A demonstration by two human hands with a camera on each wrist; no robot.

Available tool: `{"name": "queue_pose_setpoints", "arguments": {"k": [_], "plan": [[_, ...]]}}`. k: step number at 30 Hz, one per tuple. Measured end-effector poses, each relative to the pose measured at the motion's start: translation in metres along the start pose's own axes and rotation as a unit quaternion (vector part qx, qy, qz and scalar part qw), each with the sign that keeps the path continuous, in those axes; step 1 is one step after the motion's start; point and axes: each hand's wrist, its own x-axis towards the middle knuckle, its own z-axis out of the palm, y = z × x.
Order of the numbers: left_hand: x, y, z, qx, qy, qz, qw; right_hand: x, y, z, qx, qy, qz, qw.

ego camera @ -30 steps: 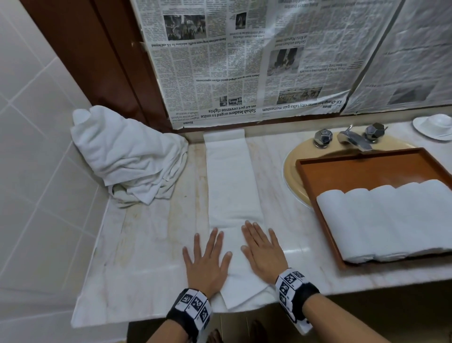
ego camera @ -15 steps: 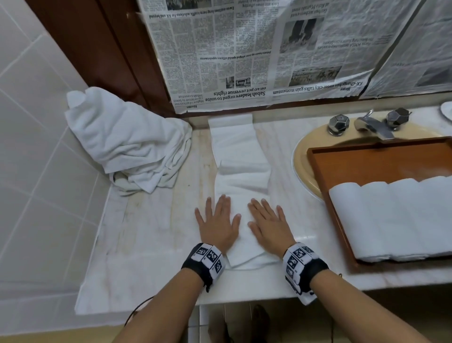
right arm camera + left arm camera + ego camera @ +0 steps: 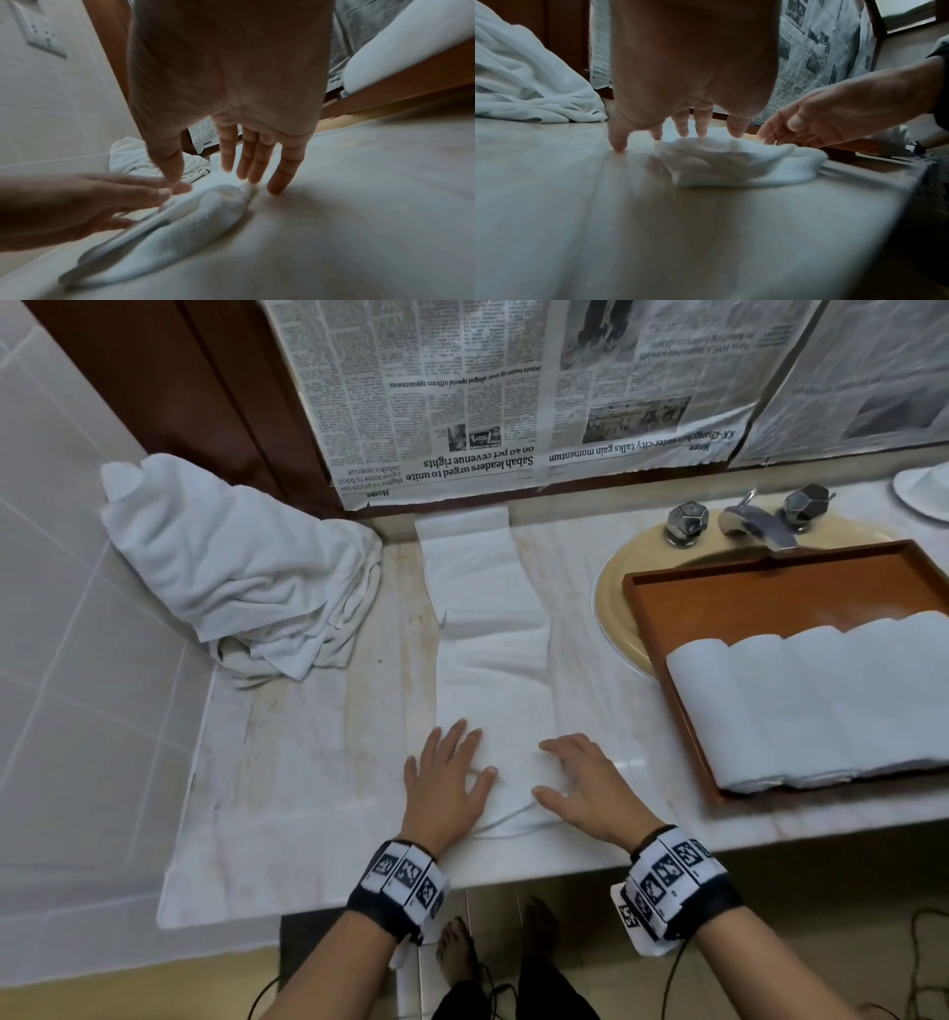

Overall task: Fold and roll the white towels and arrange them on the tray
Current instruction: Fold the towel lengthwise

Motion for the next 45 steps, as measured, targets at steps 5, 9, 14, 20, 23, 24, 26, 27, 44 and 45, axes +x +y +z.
{"name": "queue_pose_setpoints", "arguments": {"k": [5, 9, 14, 20, 23, 24, 26, 27, 44, 45], "plan": [[-0.032, -0.018, 0.018, 0.015, -0.004, 0.020, 1.000, -0.029, 0.010, 0.012, 0.003, 0.011, -0.025, 1.000], [-0.040, -0.030, 0.022, 0.025, 0.017, 0.045, 0.999, -0.035, 0.005, 0.020, 0.048, 0.056, 0.035, 0.997], [-0.044, -0.034, 0.021, 0.013, 0.029, 0.045, 0.998, -0.040, 0.000, 0.021, 0.096, 0.096, 0.069, 0.988], [-0.052, -0.038, 0.019, -0.063, 0.084, 0.066, 0.992, -0.057, 0.002, 0.029, 0.008, 0.104, 0.016, 0.994], [-0.058, -0.042, 0.021, -0.039, 0.068, 0.108, 0.991, -0.061, 0.003, 0.031, -0.016, 0.087, -0.007, 0.996], [-0.059, -0.043, 0.022, -0.029, 0.066, 0.122, 0.990, -0.061, 0.003, 0.032, -0.017, 0.088, -0.012, 0.996], [-0.059, -0.042, 0.024, -0.013, 0.068, 0.136, 0.988, -0.063, 0.003, 0.035, -0.015, 0.099, -0.017, 0.995], [-0.059, -0.040, 0.023, -0.005, 0.066, 0.136, 0.988, -0.064, 0.002, 0.036, -0.014, 0.105, -0.019, 0.994], [-0.075, -0.051, 0.009, -0.062, 0.049, 0.113, 0.990, -0.082, 0.001, 0.037, -0.111, 0.038, -0.022, 0.993], [-0.077, -0.052, 0.007, -0.069, 0.042, 0.104, 0.991, -0.083, -0.001, 0.036, -0.121, 0.036, -0.015, 0.992]]}}
